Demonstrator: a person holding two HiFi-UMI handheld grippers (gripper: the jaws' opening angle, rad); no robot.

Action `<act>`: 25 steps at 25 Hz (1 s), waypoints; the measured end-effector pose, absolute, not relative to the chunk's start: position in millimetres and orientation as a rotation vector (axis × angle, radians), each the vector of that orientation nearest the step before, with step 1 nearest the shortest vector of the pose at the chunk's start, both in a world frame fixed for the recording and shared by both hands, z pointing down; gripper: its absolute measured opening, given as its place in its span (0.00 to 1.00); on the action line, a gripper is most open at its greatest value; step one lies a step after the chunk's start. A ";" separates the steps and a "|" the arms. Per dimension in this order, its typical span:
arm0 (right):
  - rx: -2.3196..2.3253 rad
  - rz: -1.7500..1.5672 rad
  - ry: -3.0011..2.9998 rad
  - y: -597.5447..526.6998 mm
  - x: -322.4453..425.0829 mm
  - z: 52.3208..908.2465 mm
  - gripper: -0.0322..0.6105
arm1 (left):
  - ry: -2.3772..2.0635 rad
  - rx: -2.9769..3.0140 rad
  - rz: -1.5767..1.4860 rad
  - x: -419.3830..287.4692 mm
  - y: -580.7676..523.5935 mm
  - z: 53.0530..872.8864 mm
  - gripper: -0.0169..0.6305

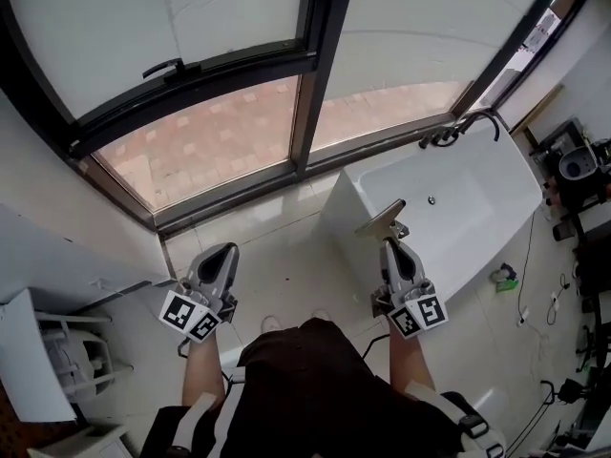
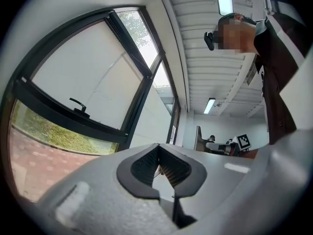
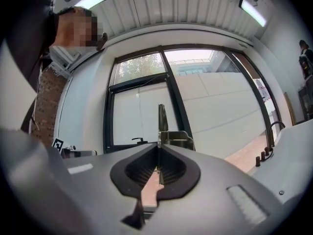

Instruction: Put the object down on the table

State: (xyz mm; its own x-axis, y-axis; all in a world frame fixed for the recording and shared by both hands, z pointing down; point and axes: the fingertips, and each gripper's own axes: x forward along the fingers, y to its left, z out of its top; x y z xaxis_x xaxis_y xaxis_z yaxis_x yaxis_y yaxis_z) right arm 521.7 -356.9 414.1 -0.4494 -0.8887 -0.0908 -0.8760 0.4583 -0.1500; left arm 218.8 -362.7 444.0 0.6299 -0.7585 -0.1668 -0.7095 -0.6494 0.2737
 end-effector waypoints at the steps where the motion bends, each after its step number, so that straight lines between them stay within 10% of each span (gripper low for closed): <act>1: -1.539 -0.125 2.559 -362.1 523.0 414.6 0.05 | -1.243 2.654 -0.389 216.1 -361.4 447.3 0.02; 25: -0.956 -0.299 2.801 -444.8 492.1 440.3 0.05 | -1.786 2.278 -0.432 216.3 -314.6 447.2 0.02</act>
